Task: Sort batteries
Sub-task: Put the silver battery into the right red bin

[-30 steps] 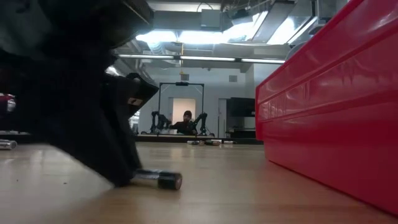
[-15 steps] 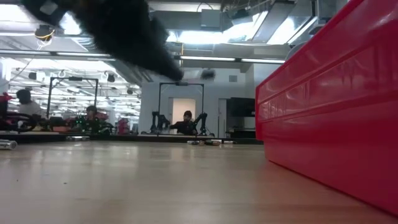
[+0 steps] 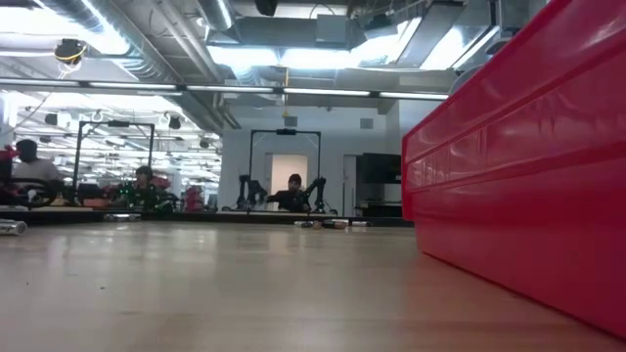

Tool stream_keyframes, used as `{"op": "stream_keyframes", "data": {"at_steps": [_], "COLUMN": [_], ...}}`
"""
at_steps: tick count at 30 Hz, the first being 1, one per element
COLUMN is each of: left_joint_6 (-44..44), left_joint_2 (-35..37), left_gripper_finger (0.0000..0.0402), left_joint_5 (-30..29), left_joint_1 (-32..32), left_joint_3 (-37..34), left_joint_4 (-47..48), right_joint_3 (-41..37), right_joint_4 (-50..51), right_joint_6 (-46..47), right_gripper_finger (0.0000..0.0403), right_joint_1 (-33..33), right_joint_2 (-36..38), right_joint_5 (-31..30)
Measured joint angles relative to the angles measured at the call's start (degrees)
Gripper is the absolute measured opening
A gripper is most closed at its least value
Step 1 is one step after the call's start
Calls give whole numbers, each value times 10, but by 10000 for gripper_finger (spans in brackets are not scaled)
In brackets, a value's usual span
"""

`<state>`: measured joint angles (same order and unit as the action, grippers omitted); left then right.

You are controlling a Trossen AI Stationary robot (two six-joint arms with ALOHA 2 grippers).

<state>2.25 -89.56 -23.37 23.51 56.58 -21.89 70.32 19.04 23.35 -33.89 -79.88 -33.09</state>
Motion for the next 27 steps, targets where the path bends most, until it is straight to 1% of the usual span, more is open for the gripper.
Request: {"op": "stream_keyframes", "data": {"at_steps": [6, 10, 16, 27], "left_joint_6": [-2, -4, -10, -11], "left_joint_2": [0, 0, 0, 0], "left_gripper_finger": [15, 17, 18, 17], "left_joint_5": [-10, -11, -11, -12], "left_joint_1": [0, 0, 0, -3], "left_joint_3": [0, 0, 0, 0], "left_joint_4": [-10, -12, -12, -16], "right_joint_3": [0, 0, 0, 0], "right_joint_4": [-6, -22, -26, -26], "right_joint_6": [-13, -29, -40, -41], "right_gripper_finger": [208, 219, 220, 221], "right_joint_1": [21, 36, 44, 44], "right_joint_2": [0, 0, 0, 0], "right_joint_5": [43, 53, 67, 67]}}
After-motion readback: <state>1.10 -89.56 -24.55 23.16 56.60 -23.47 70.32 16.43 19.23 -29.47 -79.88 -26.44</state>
